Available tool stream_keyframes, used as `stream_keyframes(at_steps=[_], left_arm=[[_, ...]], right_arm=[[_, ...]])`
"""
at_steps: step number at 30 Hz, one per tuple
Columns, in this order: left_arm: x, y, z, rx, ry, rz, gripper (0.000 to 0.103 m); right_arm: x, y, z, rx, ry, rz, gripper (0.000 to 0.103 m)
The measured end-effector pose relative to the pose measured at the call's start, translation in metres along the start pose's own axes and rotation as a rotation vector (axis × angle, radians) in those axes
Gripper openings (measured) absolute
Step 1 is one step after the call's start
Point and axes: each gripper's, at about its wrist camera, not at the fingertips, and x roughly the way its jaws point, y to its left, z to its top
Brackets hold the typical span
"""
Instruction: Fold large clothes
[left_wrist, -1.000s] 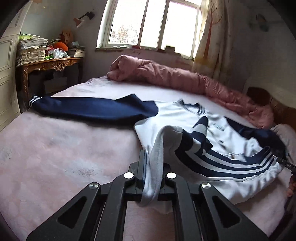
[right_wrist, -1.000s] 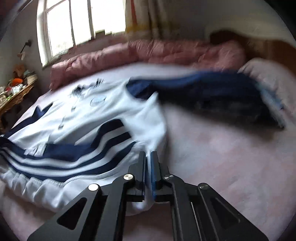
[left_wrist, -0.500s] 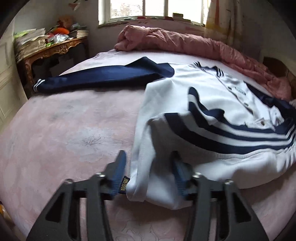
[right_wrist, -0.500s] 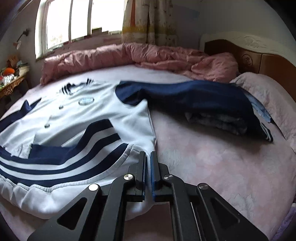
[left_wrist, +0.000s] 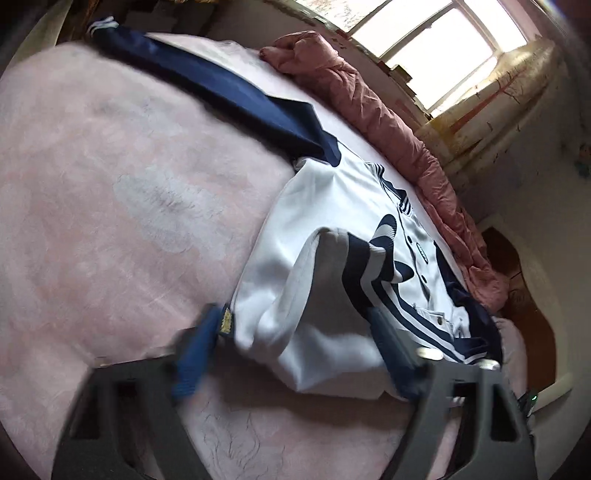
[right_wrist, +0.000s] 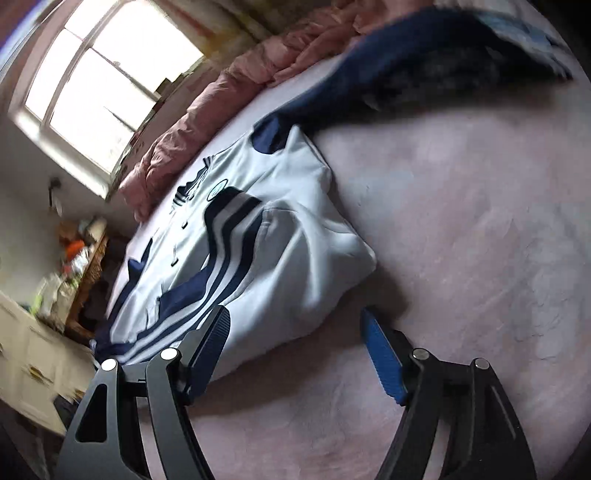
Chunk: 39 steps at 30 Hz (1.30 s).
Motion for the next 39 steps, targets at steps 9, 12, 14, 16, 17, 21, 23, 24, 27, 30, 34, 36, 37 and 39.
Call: stream_keyframes(at_steps=[9,12,14,16,17,21,23,24,27,30,34,36,37,39], left_arm=[[-0.039,-0.053,-0.004,0.308,-0.257,0.155,0.008],[-0.029,-0.052,-0.004,0.308,-0.199,0.201,0.008],[-0.002,-0.047,-0.007,0.324,-0.088,0.277,0.008],[0.018,-0.04,-0.015,0.337,-0.028,0.345,0.01],[0.019,-0.041,-0.017,0.352,-0.033,0.354,0.01],[0.007,-0.048,-0.021,0.408,-0.101,0.417,0.029],[-0.002,-0.048,-0.02,0.393,-0.136,0.398,0.04],[-0.008,-0.049,-0.02,0.396,-0.163,0.372,0.043],[-0.029,-0.065,-0.026,0.461,-0.302,0.331,0.064],[-0.04,-0.086,-0.038,0.564,-0.401,0.295,0.081],[-0.029,-0.101,-0.049,0.596,-0.352,0.246,0.084],[-0.019,-0.107,-0.051,0.608,-0.317,0.231,0.084],[-0.016,-0.11,-0.051,0.615,-0.307,0.232,0.088],[-0.009,-0.118,-0.051,0.63,-0.307,0.265,0.091]], right_arm=[[0.012,0.015,0.015,-0.111,-0.179,-0.203,0.009],[-0.011,0.028,0.014,-0.182,-0.277,-0.218,0.009],[-0.013,0.028,0.016,-0.201,-0.293,-0.283,0.009],[-0.003,0.023,0.022,-0.208,-0.238,-0.335,0.009],[0.002,0.018,0.022,-0.203,-0.203,-0.351,0.009],[0.009,0.014,0.016,-0.217,-0.172,-0.388,0.012],[0.004,0.023,0.012,-0.265,-0.212,-0.424,0.018],[0.001,0.028,0.01,-0.283,-0.235,-0.442,0.025],[-0.01,0.043,0.004,-0.353,-0.317,-0.506,0.048],[-0.029,0.06,-0.004,-0.434,-0.417,-0.524,0.067],[-0.039,0.077,-0.013,-0.506,-0.431,-0.427,0.069],[-0.038,0.082,-0.018,-0.514,-0.396,-0.351,0.071],[-0.037,0.085,-0.021,-0.521,-0.369,-0.299,0.075],[-0.033,0.091,-0.026,-0.546,-0.322,-0.23,0.082]])
